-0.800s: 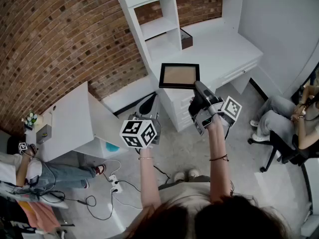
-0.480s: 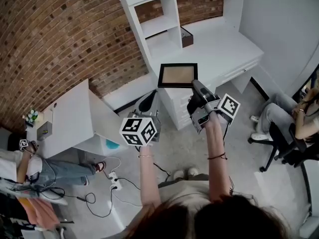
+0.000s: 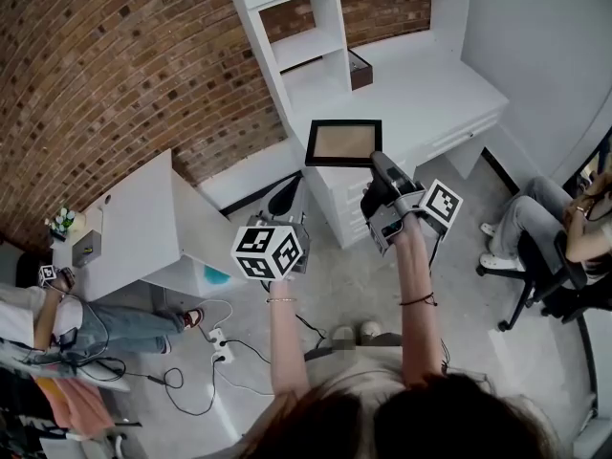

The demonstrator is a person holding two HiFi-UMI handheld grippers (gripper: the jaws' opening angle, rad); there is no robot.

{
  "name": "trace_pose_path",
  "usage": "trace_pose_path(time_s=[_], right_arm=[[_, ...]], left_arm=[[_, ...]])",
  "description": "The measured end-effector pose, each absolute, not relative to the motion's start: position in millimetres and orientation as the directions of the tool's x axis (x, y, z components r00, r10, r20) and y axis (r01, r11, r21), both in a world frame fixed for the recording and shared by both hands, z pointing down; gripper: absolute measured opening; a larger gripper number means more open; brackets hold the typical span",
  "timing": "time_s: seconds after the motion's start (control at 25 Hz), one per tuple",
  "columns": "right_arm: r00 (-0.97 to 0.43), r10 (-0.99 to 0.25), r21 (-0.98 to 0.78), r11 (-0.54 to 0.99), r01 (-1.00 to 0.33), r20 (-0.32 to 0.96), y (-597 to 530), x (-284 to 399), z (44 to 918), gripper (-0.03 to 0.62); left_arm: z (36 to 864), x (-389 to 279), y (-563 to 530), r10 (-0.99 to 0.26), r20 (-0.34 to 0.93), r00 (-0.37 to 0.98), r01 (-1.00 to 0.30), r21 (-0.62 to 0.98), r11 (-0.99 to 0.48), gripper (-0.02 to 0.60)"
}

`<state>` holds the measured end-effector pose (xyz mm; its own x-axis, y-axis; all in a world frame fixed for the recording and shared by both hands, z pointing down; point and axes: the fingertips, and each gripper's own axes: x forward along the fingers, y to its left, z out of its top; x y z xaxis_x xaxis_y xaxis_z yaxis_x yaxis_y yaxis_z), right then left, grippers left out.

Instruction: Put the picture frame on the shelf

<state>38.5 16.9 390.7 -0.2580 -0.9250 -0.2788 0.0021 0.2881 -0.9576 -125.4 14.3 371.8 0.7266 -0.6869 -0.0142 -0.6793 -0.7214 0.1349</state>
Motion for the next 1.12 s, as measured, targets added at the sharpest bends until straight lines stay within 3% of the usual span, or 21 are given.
trace_pose_path(time_s=[1.12], right_arm=[[-0.262, -0.928, -0.964, 0.261, 0.046, -0.263, -24.9, 65.1, 401.3, 0.075]], left_arm=[[378.7, -105.2, -26.4, -0.715, 0.005, 0.699, -0.708, 0.145, -0.691, 0.011]])
